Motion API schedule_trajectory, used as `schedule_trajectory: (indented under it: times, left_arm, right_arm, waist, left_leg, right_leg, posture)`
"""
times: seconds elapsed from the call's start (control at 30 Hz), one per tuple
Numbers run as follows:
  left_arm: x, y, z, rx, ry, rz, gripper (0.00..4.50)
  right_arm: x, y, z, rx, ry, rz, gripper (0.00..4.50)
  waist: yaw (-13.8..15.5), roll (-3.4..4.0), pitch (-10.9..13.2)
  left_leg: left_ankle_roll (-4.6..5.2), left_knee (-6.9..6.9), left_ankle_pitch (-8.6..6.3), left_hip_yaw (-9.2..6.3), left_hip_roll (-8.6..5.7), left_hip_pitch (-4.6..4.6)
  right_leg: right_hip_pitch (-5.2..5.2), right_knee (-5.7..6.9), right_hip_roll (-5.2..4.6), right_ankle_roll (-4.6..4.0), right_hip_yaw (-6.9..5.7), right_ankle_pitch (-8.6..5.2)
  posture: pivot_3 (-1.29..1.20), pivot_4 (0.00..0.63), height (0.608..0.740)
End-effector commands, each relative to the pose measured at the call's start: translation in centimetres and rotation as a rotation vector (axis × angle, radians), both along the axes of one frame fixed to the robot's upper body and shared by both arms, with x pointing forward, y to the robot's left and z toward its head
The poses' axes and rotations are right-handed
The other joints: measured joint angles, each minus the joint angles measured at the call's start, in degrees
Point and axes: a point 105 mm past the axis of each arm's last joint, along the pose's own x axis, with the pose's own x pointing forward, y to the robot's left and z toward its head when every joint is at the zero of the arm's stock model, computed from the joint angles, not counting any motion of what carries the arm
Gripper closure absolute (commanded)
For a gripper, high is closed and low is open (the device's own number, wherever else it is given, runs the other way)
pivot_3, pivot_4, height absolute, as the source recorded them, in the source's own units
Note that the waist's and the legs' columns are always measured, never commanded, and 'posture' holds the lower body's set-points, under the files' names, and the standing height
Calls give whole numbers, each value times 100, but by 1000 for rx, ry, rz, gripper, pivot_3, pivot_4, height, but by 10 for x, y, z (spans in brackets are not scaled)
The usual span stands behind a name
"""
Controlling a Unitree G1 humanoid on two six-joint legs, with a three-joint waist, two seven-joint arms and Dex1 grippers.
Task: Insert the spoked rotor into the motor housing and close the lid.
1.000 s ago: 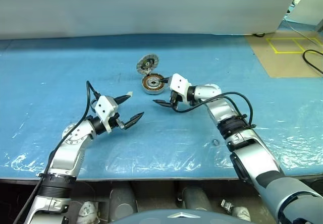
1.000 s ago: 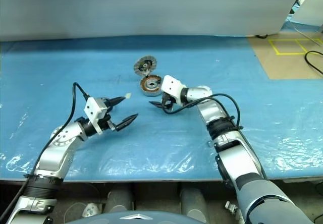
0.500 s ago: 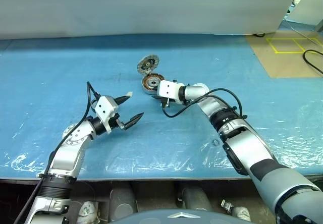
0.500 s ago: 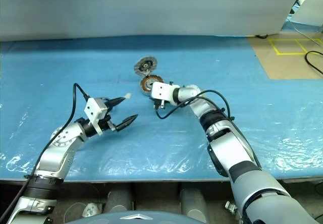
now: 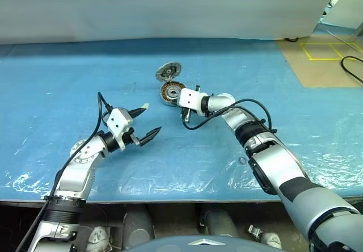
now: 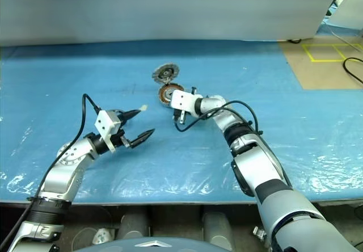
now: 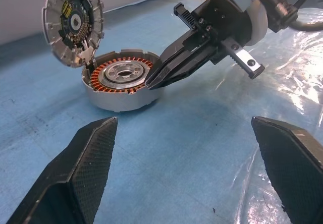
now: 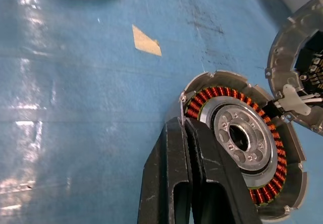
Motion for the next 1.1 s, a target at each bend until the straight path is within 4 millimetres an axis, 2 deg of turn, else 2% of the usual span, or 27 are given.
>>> schedule_trajectory:
  times: [0.03, 0.27, 0.33, 0.4, 0.5, 0.6, 0.63, 0.73, 0.83, 1.1]
  left_arm:
    - [-2, -2, 11, 9, -51, -17, 0]
    - [-9, -1, 7, 14, -36, -21, 0]
    - [-11, -1, 6, 13, -32, -20, 0]
    - [-12, -2, 4, 14, -23, -23, 0]
    - [-13, -3, 2, 14, -17, -28, 0]
    - [-13, -6, 1, 12, -13, -36, 0]
    - [-13, -7, 1, 12, -11, -40, 0]
    - [-14, -8, 1, 10, -10, -43, 0]
    - [-14, -8, 0, 9, -8, -42, 0]
    - [-15, -9, -2, 10, 0, -40, 0]
  right_arm:
    - [-15, 11, 12, 86, 61, 94, 4455]
    - [-72, 8, -7, 56, 264, 272, 4455]
    - [-82, 6, -11, 43, 294, 281, 4455]
    - [-79, 8, -6, 81, 245, 242, 4455]
    - [-54, 13, 17, 182, 102, 117, 4455]
    - [-48, 17, 33, 253, 68, 105, 4455]
    - [-48, 18, 36, 261, 64, 106, 4057]
    - [-45, 17, 30, 209, 39, 104, 3294]
    - [-41, 16, 26, 189, 14, 83, 2227]
    - [-20, 8, 18, 123, -66, -26, 2227]
  waist:
    - [2, 0, 0]
    - [33, 0, 0]
    - [35, 0, 0]
    - [10, 0, 0]
    - [-22, 0, 0]
    - [-11, 0, 0]
    - [-7, 0, 0]
    - [7, -1, 0]
    - [5, -1, 0]
    - [-11, -1, 0]
  left_leg:
    - [2, 0, -1, 0, 4, 0]
    - [1, -1, 0, -1, 10, -3]
    - [0, -1, 0, -2, 10, 2]
    - [-1, -1, -1, -2, 10, 4]
    - [-4, -1, 0, -2, 9, 8]
    - [-4, -2, 0, -2, 8, 10]
    - [-4, -2, 0, -2, 7, 10]
    - [-6, -1, 2, -2, 3, 8]
    - [-8, -2, 3, -2, -4, 1]
    - [-9, -6, 3, -2, -3, 4]
  right_leg:
    - [0, 0, 2, -2, -3, -1]
    - [1, -2, 4, -6, -11, -4]
    - [6, -2, 4, -6, -12, -4]
    - [6, -2, 4, -5, -11, -4]
    - [3, -1, 4, -5, -5, -4]
    - [2, 3, 4, -5, -4, -4]
    - [3, 3, 2, -5, -4, -4]
    - [7, -4, 0, -4, -4, -5]
    - [6, -8, -4, -2, -5, -6]
    - [3, -4, -3, -1, -5, -6]
  posture:
    - [0, 150, 740]
    - [0, 150, 740]
    - [0, 150, 740]
    - [0, 150, 740]
    - [0, 150, 740]
    - [0, 150, 740]
    - [0, 150, 740]
    - [0, 150, 740]
    - [0, 150, 740]
    - [0, 150, 740]
